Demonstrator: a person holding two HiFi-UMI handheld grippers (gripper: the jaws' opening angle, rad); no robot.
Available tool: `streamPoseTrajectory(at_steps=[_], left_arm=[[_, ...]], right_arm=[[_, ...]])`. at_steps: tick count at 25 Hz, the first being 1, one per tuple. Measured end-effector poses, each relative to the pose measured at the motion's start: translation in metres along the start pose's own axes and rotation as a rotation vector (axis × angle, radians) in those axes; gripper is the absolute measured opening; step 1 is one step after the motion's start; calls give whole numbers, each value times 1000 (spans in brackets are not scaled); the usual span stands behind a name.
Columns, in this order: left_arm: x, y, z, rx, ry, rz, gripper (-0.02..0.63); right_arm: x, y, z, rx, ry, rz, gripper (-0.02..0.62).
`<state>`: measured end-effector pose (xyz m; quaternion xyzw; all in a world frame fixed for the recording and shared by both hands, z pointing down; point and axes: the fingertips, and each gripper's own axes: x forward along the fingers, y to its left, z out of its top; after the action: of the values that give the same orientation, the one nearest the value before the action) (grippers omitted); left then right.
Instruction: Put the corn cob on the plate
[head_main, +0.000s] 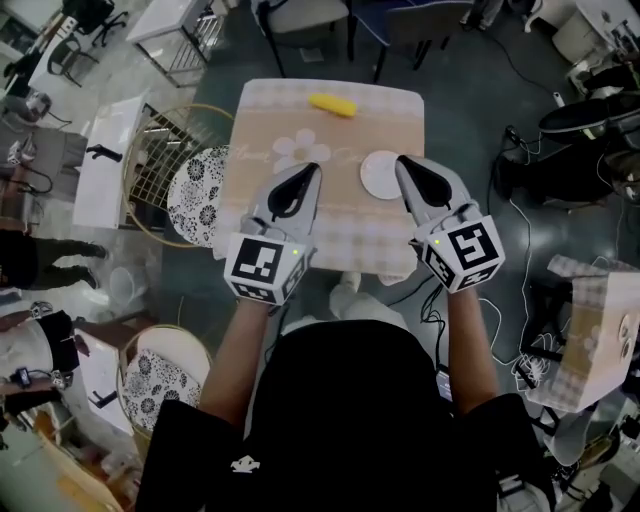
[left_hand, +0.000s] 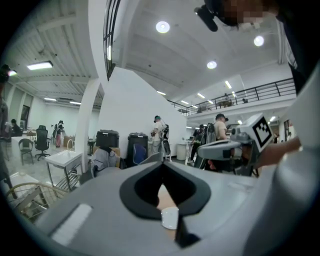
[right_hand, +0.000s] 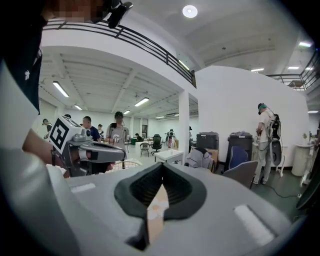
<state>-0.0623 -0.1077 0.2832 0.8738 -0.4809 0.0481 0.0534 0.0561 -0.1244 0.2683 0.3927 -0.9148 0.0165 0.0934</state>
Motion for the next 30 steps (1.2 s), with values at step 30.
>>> streamPoseTrajectory(at_steps=[30], left_arm=[[70,16,-16,52,75,-37,8]], right_arm=[[19,-61,-27,85,32,-72,0]])
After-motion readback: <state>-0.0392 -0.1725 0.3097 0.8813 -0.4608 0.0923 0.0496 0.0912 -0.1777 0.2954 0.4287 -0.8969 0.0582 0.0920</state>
